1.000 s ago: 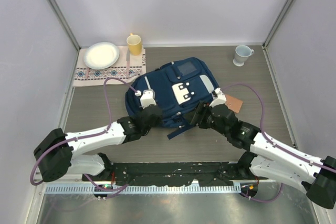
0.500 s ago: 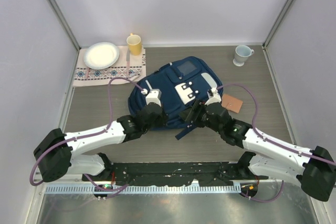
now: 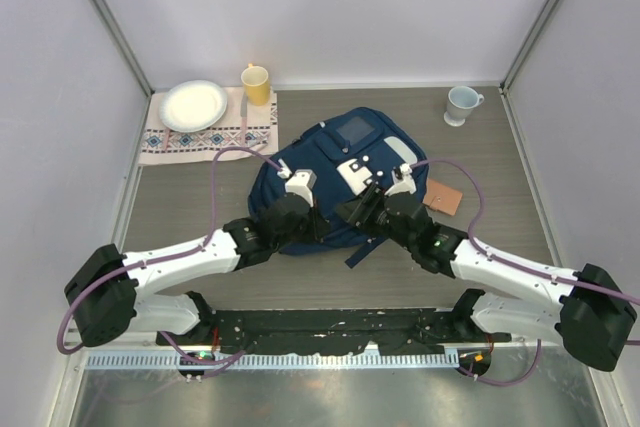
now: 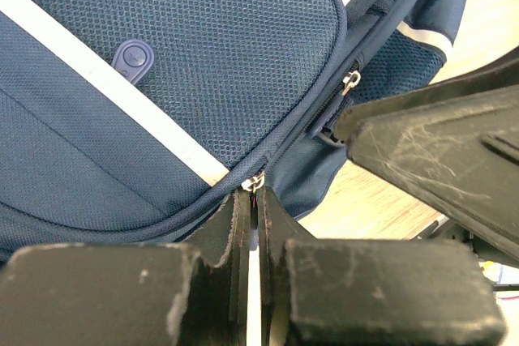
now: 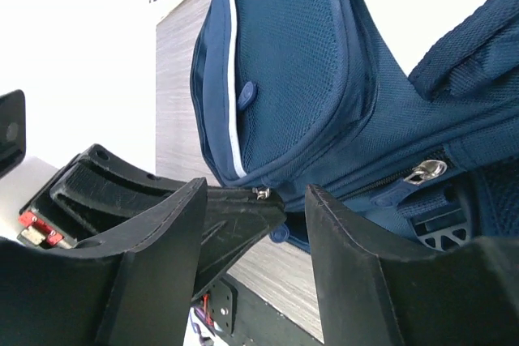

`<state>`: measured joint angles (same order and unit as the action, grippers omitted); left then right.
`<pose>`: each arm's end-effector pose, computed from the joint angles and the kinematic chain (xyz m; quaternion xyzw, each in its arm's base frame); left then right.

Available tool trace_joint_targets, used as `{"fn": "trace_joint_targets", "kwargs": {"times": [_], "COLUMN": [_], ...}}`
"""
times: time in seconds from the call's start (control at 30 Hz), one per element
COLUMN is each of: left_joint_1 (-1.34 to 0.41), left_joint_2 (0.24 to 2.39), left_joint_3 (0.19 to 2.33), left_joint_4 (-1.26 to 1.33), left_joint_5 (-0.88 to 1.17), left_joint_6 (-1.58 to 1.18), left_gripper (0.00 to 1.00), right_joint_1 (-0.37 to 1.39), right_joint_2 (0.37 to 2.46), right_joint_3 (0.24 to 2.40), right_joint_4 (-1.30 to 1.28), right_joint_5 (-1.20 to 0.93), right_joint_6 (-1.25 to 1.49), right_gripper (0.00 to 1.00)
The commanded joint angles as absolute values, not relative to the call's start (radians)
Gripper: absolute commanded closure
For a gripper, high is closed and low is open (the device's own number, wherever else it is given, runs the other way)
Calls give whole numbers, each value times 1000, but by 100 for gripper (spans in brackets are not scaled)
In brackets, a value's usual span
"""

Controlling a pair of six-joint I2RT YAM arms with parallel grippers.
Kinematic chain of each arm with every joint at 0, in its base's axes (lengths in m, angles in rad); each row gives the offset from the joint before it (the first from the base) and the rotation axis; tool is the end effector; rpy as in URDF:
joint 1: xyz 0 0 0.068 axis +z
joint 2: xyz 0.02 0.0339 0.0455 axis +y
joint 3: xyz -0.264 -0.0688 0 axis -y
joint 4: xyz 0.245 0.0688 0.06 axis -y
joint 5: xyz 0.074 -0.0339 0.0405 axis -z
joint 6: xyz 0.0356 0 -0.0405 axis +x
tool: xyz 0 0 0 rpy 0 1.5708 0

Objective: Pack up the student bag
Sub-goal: Unzip the student bag at the center of the board.

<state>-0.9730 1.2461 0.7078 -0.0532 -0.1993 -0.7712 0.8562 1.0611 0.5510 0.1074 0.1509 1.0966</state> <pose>0.1563 -0.2170 0.2289 0.0419 0.8784 -0.3019 0.3682 0.1579 0.1738 0.2339 0.1410 0.8209 0.4203 0.3600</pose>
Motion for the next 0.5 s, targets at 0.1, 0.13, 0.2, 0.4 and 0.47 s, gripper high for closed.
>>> {"fn": "trace_joint_targets", "kwargs": {"times": [0.1, 0.13, 0.2, 0.4, 0.47], "left_joint_1": [-973, -973, -974, -974, -974], "left_joint_2": [1223, 1220, 1212, 1206, 1209], "left_joint_3": [764, 759, 756, 750, 750], "left_joint_4": [64, 64, 67, 78, 80], "left_joint_5": [-123, -123, -121, -104, -94], "left_joint_6": [-741, -739, -736, -716, -706], "left_gripper": [100, 100, 100, 100, 100], "right_joint_1": [861, 861, 861, 859, 861], "right_joint_2": [1063, 1068, 1078, 1127, 1164], "right_joint_3": [509, 512, 522, 508, 523], "right_joint_4": [203, 190, 169, 247, 253], "right_joint_5": [301, 308, 337, 344, 327], "right_joint_6": [1173, 1175, 1177, 1193, 1187], "right_gripper": [46, 46, 46, 50, 53]}}
